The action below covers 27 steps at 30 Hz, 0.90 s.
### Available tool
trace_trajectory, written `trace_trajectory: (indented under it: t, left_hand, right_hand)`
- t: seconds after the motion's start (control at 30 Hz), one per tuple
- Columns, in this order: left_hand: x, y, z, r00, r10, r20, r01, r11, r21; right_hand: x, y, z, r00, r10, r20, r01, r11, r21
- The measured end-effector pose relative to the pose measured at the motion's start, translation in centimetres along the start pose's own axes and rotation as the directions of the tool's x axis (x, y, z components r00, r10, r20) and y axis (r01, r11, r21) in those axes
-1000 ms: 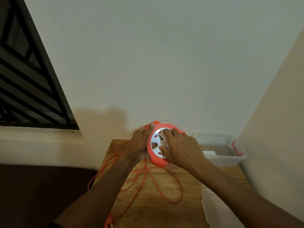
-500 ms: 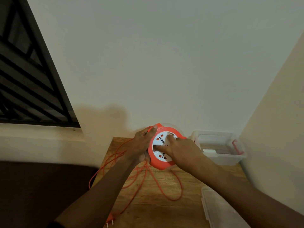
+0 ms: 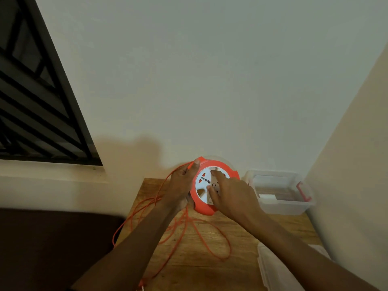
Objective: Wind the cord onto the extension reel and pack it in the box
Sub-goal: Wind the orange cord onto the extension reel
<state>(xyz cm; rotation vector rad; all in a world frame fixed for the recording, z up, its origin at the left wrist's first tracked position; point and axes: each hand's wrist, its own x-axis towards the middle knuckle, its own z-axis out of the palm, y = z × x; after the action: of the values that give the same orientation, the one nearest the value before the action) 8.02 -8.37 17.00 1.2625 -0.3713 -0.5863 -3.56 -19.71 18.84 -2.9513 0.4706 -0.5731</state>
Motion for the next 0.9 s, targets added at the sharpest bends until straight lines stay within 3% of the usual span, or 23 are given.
trace_trajectory:
  t: [0.1, 0.2, 0.33, 0.47, 0.63, 0.9]
  left_hand:
    - [0.0, 0.2, 0.1, 1.000, -0.017, -0.001, 0.017, 1.000, -0.021]
    - [-0.1, 0.3, 0.0, 1.000, -0.020, 0.007, 0.020, 1.000, -0.016]
    - [-0.2, 0.6, -0.1, 0.999, -0.022, 0.029, 0.022, 1.000, 0.010]
    - [-0.3, 0.6, 0.1, 0.999, -0.029, 0.035, 0.029, 1.000, 0.005]
    - [-0.5, 0.5, 0.7, 0.998, -0.040, 0.043, 0.039, 0.999, 0.030]
    - [-0.7, 1.0, 0.3, 0.996, -0.038, 0.086, 0.037, 0.999, 0.014]
  right_hand:
    - [-0.2, 0.1, -0.4, 0.999, -0.047, 0.002, 0.047, 0.996, -0.073]
    - [-0.4, 0.3, -1.1, 0.980, -0.196, 0.043, 0.201, 0.966, -0.165]
    - [-0.1, 0.7, -2.4, 0.913, -0.376, 0.160, 0.402, 0.895, -0.192]
    - [0.6, 1.6, -3.9, 0.841, -0.450, 0.300, 0.519, 0.829, -0.210]
    - [-0.1, 0.6, -3.8, 0.815, -0.423, 0.396, 0.546, 0.789, -0.280]
    - [0.5, 0.3, -4.4, 0.819, -0.448, 0.358, 0.559, 0.763, -0.323]
